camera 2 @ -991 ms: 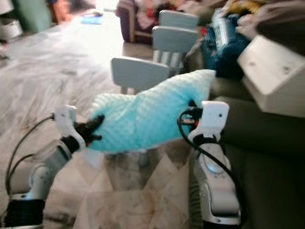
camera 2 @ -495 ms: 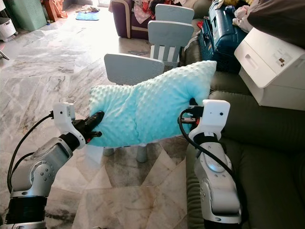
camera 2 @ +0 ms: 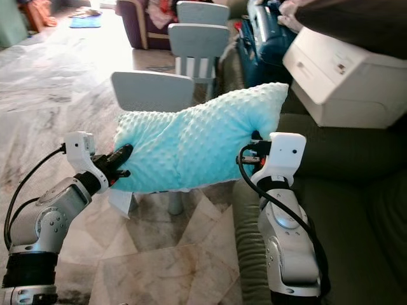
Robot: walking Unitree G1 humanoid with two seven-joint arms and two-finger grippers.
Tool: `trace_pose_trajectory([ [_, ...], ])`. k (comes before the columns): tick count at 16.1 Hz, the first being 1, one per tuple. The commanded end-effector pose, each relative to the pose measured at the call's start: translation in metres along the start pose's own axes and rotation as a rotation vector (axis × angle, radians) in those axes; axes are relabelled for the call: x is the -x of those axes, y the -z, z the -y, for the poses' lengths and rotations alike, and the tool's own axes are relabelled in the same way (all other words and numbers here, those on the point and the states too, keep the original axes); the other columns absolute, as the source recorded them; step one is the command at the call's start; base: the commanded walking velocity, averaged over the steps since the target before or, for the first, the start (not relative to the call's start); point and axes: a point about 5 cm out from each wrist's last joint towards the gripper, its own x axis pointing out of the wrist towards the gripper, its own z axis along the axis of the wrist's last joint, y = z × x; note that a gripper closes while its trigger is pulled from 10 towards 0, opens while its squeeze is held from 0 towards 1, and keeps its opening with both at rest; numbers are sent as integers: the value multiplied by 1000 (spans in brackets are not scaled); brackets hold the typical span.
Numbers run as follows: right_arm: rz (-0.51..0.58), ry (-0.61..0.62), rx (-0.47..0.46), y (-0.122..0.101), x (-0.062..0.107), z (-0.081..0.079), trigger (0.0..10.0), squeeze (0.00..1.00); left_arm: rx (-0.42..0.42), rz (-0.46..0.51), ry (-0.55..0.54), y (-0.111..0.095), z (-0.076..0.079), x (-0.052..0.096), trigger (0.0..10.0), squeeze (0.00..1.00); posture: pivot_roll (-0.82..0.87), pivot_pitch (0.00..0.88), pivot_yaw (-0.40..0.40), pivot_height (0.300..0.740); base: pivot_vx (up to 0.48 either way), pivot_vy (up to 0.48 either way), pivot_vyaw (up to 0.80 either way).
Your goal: Move the pillow to the sofa
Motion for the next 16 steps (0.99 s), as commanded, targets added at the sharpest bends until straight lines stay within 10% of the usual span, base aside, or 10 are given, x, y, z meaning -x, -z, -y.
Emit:
trace_pose_trajectory([
  [1, 9, 16, -2, -2, -1, 3, 0, 0, -17, 40, -23, -10, -3, 1, 10000, 0, -91, 58, -61, 740, 0, 0, -800],
  [7, 10, 13, -4, 1, -2, 1, 0, 0, 4, 35, -44, 0, -3, 6, 10000, 0, -79, 51, -60, 740, 0, 0, -800],
  [16, 30, 6, 3, -1, -1, 0, 0, 0, -29, 47, -46, -13, -9, 3, 10000, 0, -84, 57, -52, 740, 0, 480, 0],
])
